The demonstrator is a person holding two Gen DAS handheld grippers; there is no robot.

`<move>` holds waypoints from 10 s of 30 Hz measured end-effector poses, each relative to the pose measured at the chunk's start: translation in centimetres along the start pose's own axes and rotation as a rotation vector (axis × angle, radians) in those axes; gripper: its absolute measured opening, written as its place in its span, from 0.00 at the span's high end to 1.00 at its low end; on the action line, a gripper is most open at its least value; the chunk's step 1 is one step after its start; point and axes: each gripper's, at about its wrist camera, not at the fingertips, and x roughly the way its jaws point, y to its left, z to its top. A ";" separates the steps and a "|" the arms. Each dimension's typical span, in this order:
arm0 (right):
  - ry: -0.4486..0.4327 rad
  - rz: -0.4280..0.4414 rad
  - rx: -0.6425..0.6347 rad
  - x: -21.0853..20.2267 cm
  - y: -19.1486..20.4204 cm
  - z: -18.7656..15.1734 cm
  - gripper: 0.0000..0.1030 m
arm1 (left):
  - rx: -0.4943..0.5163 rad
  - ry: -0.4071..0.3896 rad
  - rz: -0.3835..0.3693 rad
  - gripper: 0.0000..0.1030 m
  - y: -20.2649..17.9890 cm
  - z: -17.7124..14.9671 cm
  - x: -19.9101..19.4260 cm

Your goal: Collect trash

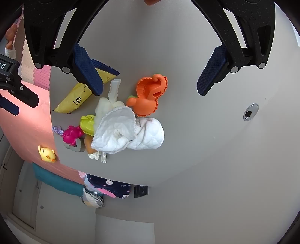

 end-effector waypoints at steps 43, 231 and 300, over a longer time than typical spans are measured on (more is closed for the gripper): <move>0.001 -0.004 -0.003 -0.2 -0.3 -0.2 0.02 | 0.002 0.012 -0.005 0.06 -0.4 -0.5 0.3; -0.059 -0.135 0.414 -5.5 -23.1 -2.5 0.35 | 0.382 0.122 -0.389 0.06 -26.2 1.4 4.0; 0.180 -0.045 0.071 13.0 -7.2 4.5 0.47 | -0.009 0.111 -0.120 0.06 1.6 6.9 9.8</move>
